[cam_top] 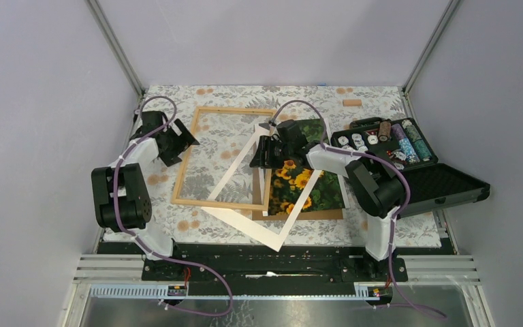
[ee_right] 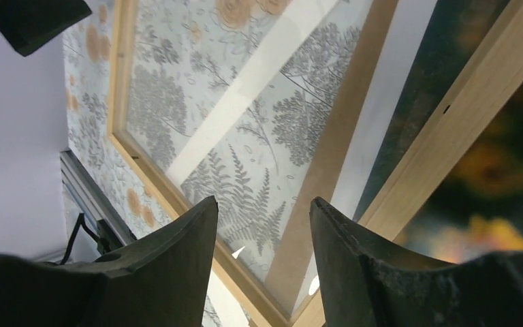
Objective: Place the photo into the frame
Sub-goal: Place the photo frame item in the photo frame.
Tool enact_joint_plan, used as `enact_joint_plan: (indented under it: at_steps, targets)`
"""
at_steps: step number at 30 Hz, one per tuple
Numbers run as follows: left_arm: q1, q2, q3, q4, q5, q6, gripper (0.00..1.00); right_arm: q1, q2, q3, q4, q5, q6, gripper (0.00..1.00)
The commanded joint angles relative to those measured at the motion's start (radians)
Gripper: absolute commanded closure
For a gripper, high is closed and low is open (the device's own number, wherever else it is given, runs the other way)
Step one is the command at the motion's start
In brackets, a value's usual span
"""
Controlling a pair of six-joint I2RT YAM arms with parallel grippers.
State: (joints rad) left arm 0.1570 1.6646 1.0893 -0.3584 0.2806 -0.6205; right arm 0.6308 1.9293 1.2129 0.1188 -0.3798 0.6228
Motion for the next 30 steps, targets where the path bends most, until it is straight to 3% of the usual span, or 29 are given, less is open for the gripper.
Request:
enact_joint_plan:
  at_steps: [1, 5, 10, 30]
  targets:
    - [-0.071, -0.051, 0.003, -0.06, -0.207, 0.094, 0.01, 0.002, 0.039, 0.032, 0.024, -0.016, -0.023, 0.41]
    - [-0.12, -0.073, -0.023, -0.104, -0.33, 0.121, 0.01, -0.003, 0.03, 0.003, 0.024, 0.023, -0.004, 0.4]
    - [-0.125, -0.113, -0.054, -0.122, -0.362, 0.137, 0.01, -0.026, 0.007, -0.051, 0.024, 0.072, 0.043, 0.4]
    - [-0.146, -0.087, -0.117, -0.074, -0.235, 0.12, 0.01, -0.039, 0.005, -0.06, 0.025, 0.074, 0.078, 0.4]
